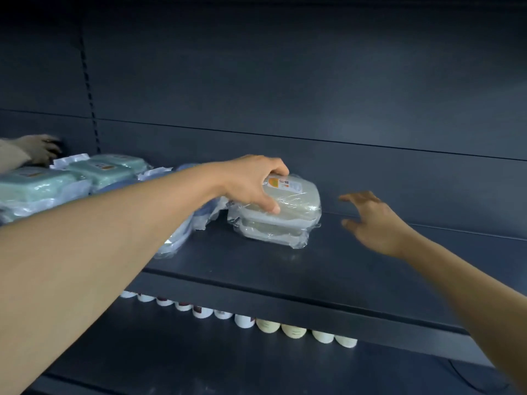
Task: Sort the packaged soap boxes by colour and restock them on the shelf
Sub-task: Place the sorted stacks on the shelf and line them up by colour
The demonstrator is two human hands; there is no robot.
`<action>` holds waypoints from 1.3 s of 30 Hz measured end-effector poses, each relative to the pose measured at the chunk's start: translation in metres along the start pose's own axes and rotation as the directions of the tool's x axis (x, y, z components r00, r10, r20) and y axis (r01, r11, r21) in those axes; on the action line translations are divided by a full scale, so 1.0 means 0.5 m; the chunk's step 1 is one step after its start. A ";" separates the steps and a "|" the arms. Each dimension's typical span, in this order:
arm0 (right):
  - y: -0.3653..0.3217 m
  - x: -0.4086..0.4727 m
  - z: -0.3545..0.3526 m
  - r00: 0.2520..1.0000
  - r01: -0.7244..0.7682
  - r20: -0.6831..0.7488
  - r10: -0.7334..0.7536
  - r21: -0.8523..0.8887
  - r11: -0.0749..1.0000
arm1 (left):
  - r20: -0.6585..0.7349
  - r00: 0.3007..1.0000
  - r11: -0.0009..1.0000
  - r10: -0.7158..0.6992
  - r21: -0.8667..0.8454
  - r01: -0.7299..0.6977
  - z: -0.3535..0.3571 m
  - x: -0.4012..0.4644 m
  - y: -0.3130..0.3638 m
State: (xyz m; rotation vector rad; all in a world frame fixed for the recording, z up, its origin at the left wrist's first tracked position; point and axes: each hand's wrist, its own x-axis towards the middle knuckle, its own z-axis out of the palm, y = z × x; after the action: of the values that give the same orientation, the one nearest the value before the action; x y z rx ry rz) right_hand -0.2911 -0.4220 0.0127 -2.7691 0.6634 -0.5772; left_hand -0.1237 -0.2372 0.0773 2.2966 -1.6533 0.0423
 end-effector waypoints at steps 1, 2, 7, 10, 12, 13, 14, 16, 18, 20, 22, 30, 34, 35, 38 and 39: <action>0.006 -0.003 -0.001 1.000 -0.005 0.004 0.005 -0.002 1.000 | 0.025 1.000 1.000 -0.005 0.025 0.004 0.003 0.021 -0.006; 0.011 -0.005 -0.001 1.000 -0.011 0.010 0.011 -0.003 1.000 | 0.050 0.999 0.999 -0.016 0.041 0.014 0.009 0.038 -0.014; 0.021 -0.023 0.007 0.998 -0.049 0.034 0.049 -0.001 0.999 | 0.118 0.992 0.997 -0.050 0.060 0.043 0.056 0.075 -0.054; 0.012 -0.038 0.012 0.997 -0.068 0.032 0.068 -0.004 0.998 | 0.014 1.000 0.989 -0.012 0.150 0.010 0.078 0.059 -0.053; -0.009 -0.052 0.012 0.997 -0.071 0.023 0.071 -0.002 0.997 | -0.081 0.997 0.975 -0.006 0.220 0.024 0.089 0.031 -0.045; -0.021 -0.060 0.013 0.997 -0.071 0.012 0.071 -0.003 0.997 | -0.126 0.992 0.971 -0.005 0.238 0.035 0.091 0.014 -0.041; -0.035 -0.070 0.013 0.997 -0.071 -0.001 0.071 -0.003 0.997 | -0.164 0.986 0.970 0.001 0.240 0.039 0.090 -0.005 -0.035; -0.068 -0.093 0.012 0.998 -0.068 -0.017 0.068 -0.006 0.998 | -0.225 0.974 0.978 0.021 0.209 0.027 0.085 -0.048 -0.026; -0.105 -0.121 0.014 0.997 -0.069 -0.026 0.069 -0.008 0.998 | -0.252 0.967 0.987 0.043 0.162 -0.002 0.078 -0.096 -0.018; -0.150 -0.153 0.020 0.997 -0.071 -0.036 0.071 -0.008 0.997 | -0.246 0.968 0.992 0.056 0.121 -0.026 0.072 -0.149 -0.016; -0.198 -0.184 0.034 0.997 -0.071 -0.044 0.071 -0.009 0.997 | -0.198 0.978 0.995 0.059 0.089 -0.042 0.070 -0.203 -0.021; -0.386 -0.321 0.162 0.997 -0.076 -0.021 0.075 -0.022 0.997 | 0.073 0.997 1.000 0.011 -0.028 -0.009 0.118 -0.430 -0.122; -0.446 -0.378 0.271 0.989 -0.119 0.094 0.116 0.032 0.992 | 0.257 0.966 0.999 -0.005 -0.049 0.018 0.184 -0.525 -0.194; -0.457 -0.390 0.300 0.984 -0.127 0.128 0.121 0.039 0.991 | 0.299 0.954 0.998 -0.013 -0.055 0.031 0.202 -0.547 -0.212; -0.478 -0.419 0.390 0.965 -0.145 0.229 0.128 0.056 0.988 | 0.384 0.922 0.994 -0.046 -0.074 0.080 0.267 -0.600 -0.266; -0.481 -0.426 0.421 0.956 -0.152 0.261 0.131 0.060 0.987 | 0.405 0.912 0.990 -0.065 -0.085 0.109 0.291 -0.616 -0.284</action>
State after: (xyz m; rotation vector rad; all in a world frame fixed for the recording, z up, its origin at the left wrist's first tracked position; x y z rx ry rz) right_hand -0.2836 -0.0833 -0.1687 -2.6305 0.7526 -0.2051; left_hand -0.1169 0.0481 -0.1563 2.4074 -1.6794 -0.5613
